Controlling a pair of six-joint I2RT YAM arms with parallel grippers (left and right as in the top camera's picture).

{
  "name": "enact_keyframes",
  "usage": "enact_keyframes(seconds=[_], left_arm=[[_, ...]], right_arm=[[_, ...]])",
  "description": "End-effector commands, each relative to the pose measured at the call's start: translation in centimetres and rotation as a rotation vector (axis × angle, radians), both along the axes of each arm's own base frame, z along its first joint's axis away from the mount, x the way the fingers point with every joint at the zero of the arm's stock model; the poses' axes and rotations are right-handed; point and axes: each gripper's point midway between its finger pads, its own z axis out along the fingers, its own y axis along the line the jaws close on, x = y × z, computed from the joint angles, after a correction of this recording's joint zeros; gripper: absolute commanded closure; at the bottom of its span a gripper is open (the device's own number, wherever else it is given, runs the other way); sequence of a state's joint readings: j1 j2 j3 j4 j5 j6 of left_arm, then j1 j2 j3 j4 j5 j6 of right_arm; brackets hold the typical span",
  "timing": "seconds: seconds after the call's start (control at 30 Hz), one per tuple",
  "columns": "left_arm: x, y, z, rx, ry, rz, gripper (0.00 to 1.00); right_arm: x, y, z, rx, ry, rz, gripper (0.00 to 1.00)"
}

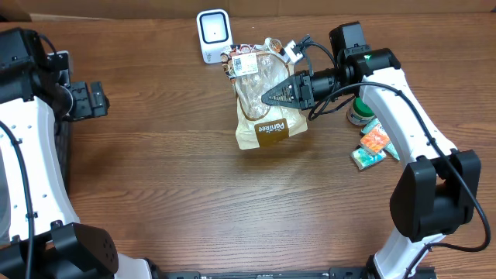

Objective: Scan the item barcode

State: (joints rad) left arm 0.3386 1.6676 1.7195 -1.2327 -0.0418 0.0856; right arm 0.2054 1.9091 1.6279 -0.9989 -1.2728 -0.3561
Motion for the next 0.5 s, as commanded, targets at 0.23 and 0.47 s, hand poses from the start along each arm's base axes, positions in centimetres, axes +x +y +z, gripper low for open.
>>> enact_keyframes(seconds=[0.23,0.47], left_arm=[[0.2,0.0,0.6,0.023,-0.011,-0.022,0.0],[0.2,0.0,0.6,0.023,-0.011,-0.022,0.0]], right_arm=[[1.4,-0.9,3.6,-0.07,-0.037,-0.093,0.96],[3.8,-1.8,7.6,-0.338,-0.221,-0.255,0.96]])
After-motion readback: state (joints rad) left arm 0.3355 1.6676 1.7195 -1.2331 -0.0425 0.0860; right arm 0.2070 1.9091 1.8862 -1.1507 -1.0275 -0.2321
